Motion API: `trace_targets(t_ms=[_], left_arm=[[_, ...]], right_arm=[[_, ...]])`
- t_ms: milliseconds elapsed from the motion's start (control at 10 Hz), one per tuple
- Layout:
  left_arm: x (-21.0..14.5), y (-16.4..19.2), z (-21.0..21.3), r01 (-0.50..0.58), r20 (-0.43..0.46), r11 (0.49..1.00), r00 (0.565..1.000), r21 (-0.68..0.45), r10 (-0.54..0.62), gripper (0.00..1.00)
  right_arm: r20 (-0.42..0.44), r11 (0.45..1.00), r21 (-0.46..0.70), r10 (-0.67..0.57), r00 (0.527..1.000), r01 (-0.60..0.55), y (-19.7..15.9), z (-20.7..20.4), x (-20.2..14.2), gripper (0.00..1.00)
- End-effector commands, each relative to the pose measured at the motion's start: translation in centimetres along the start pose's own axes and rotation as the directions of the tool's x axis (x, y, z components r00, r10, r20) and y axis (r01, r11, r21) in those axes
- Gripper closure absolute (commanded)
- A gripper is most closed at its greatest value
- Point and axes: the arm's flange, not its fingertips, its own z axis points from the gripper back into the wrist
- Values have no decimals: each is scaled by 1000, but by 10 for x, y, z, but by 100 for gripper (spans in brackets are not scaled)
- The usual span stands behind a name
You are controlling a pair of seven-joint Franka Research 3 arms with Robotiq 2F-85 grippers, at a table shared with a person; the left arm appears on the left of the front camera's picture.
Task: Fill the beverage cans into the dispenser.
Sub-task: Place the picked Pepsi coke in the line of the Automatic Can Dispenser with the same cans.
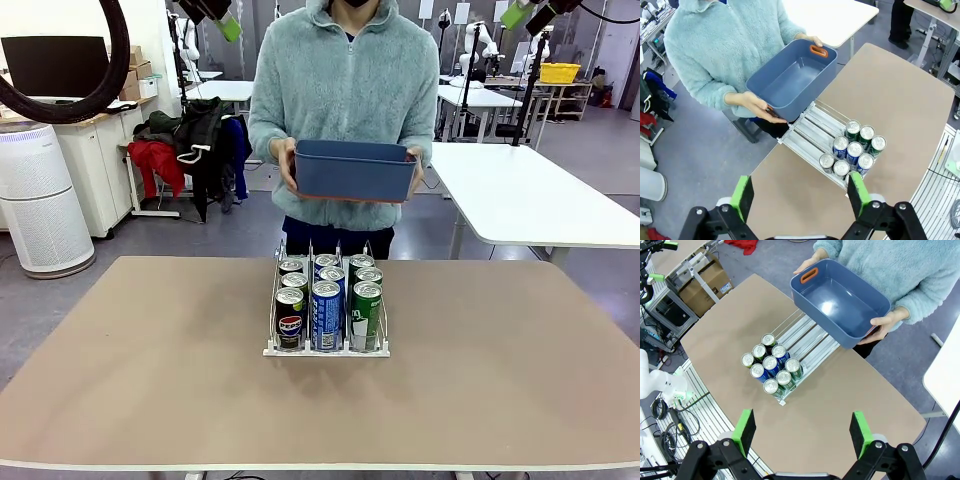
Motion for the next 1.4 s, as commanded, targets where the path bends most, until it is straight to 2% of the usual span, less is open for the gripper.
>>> trace_targets(t_ms=[0,100,200,400,700,900,1300], left_arm=[[-3,3,1,12,-7,1000,1000,-4,-12,0],[0,0,0,0,0,1000,1000,0,0,0],[0,0,8,4,24,999,1000,-54,-2,0],[-7,7,29,-12,56,995,998,-104,18,0],[-20,25,36,-36,84,989,995,-142,48,0],[-20,30,36,-38,113,992,992,-123,52,0],[-18,29,39,-59,83,993,994,-104,68,0]], right_arm=[[2,1000,8,3,1000,-3,2,0,-2,0],[2,1000,8,3,1000,-3,2,0,-2,0],[2,1000,8,3,1000,-3,2,0,-2,0],[2,1000,8,3,1000,-3,2,0,-2,0],[2,1000,8,3,1000,-3,2,0,-2,0],[2,1000,8,3,1000,-3,2,0,-2,0],[2,1000,8,3,1000,-3,2,0,-2,0]])
